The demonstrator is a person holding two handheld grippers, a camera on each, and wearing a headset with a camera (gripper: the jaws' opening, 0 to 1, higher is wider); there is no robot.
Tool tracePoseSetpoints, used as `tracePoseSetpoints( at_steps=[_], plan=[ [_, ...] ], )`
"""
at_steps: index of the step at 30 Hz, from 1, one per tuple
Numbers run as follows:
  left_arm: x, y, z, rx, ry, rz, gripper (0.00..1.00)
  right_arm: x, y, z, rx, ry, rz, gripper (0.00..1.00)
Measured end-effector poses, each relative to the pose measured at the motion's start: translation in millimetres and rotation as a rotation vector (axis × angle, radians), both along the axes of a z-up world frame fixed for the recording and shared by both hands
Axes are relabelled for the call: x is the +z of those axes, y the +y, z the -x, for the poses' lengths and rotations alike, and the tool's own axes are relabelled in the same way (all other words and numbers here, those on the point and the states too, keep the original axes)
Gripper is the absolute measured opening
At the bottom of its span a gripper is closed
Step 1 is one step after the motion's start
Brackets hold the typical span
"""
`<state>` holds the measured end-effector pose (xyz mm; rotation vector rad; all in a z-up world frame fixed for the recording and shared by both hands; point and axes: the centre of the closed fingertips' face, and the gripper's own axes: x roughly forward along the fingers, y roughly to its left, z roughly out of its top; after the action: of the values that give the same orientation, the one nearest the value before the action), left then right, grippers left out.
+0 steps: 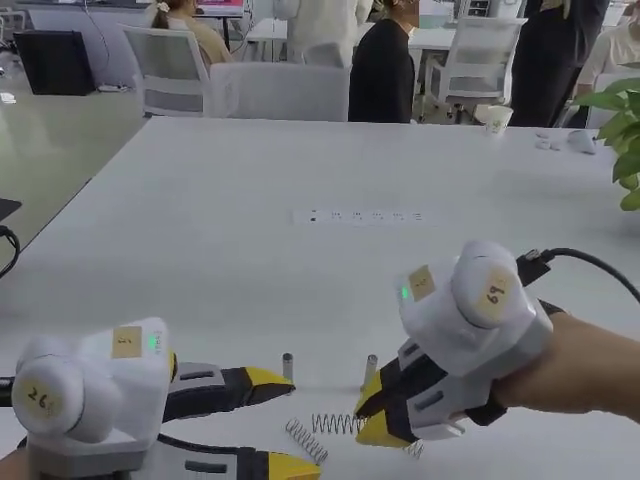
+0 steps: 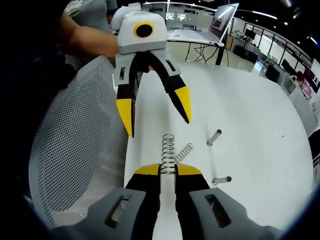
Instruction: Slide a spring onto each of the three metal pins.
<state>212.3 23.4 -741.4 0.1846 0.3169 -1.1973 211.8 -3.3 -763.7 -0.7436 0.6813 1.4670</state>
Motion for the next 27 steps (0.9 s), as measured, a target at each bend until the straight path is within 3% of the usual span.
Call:
tracePoseSetpoints(
  at_steps=[27],
  plan=[
    [-0.8,-8.9,9.4,-0.064,-0.013,-0.020,0.13,9.4,11.3,14.5,0.071,0.000,0.012,0.07]
  ],
)
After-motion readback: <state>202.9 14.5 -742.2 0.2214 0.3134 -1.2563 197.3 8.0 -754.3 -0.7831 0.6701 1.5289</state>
